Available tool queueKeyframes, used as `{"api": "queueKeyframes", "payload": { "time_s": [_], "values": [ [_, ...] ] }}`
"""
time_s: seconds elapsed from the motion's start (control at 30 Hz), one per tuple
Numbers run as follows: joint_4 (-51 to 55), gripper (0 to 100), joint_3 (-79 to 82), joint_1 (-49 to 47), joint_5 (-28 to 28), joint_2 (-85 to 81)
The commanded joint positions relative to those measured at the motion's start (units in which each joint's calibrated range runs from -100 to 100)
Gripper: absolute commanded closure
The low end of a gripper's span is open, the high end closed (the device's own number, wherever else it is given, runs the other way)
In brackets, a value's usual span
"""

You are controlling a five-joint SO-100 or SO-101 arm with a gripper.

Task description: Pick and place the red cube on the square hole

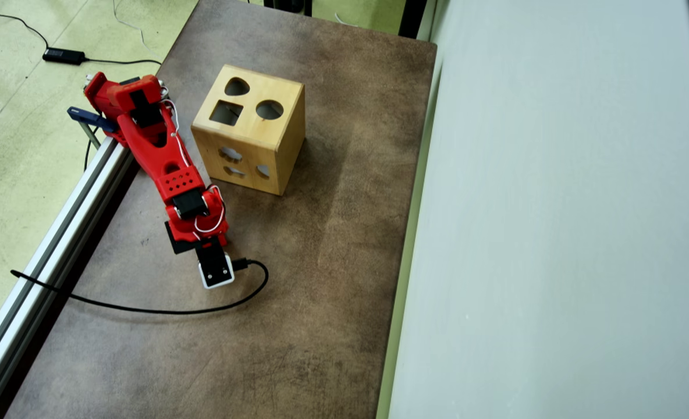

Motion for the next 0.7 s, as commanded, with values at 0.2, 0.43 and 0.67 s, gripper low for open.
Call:
{"api": "queueKeyframes", "payload": {
  "time_s": [0.2,0.43,0.67],
  "values": [
    [0.5,99,-2.7,4.2,-0.1,-10.4],
    [3.7,99,-2.2,7.2,-0.1,-19.5],
    [15.7,99,-2.0,9.6,-1.7,-30.3]
  ]
}}
